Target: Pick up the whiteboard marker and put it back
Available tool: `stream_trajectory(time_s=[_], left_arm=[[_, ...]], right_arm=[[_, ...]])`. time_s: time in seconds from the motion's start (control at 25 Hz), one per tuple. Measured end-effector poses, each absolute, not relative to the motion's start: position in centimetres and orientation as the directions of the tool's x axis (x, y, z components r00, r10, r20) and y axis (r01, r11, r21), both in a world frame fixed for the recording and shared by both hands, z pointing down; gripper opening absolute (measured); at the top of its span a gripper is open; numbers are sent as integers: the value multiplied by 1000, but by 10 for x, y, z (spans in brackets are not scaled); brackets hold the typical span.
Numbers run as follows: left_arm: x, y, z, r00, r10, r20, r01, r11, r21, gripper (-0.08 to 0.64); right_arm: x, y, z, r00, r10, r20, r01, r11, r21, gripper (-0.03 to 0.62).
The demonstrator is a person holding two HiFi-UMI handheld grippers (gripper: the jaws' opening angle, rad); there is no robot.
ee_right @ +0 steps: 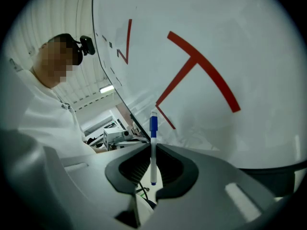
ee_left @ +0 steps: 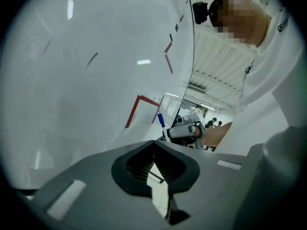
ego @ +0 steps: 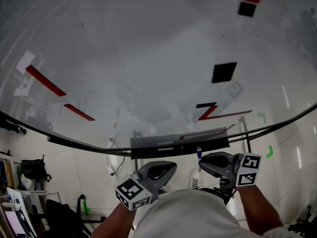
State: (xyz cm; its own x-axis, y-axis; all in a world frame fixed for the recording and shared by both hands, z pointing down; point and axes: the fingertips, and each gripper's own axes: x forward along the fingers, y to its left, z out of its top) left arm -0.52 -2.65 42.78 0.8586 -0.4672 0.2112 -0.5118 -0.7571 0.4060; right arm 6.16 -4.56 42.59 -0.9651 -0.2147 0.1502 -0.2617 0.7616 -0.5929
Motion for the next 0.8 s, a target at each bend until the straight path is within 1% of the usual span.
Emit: stream_trajectory(time_s=[0.24, 0.36, 0.48, 0.64, 0.8], left_arm=[[-2, -24, 422, 873, -450, 187, -486, -778, 398, 17], [-1, -23, 417, 878, -447, 170, -476, -787, 391, 17], [0, -22, 406, 881, -449, 150, -470, -795, 383, 17], [2, -22, 391, 889, -443, 113, -450, -805, 388, 17], [2, -21, 393, 888, -441, 125, -454, -807, 378, 17]], right_arm=[[59, -33, 400, -986, -166, 11, -140, 791, -595, 35], [57, -26, 389, -989, -140, -39, -92, 810, -579, 35], [58, -25, 383, -989, -133, -66, -71, 816, -574, 35], [58, -26, 381, -988, -135, -73, -70, 820, -568, 35], [58, -28, 381, -987, -145, -71, -79, 819, -568, 35]])
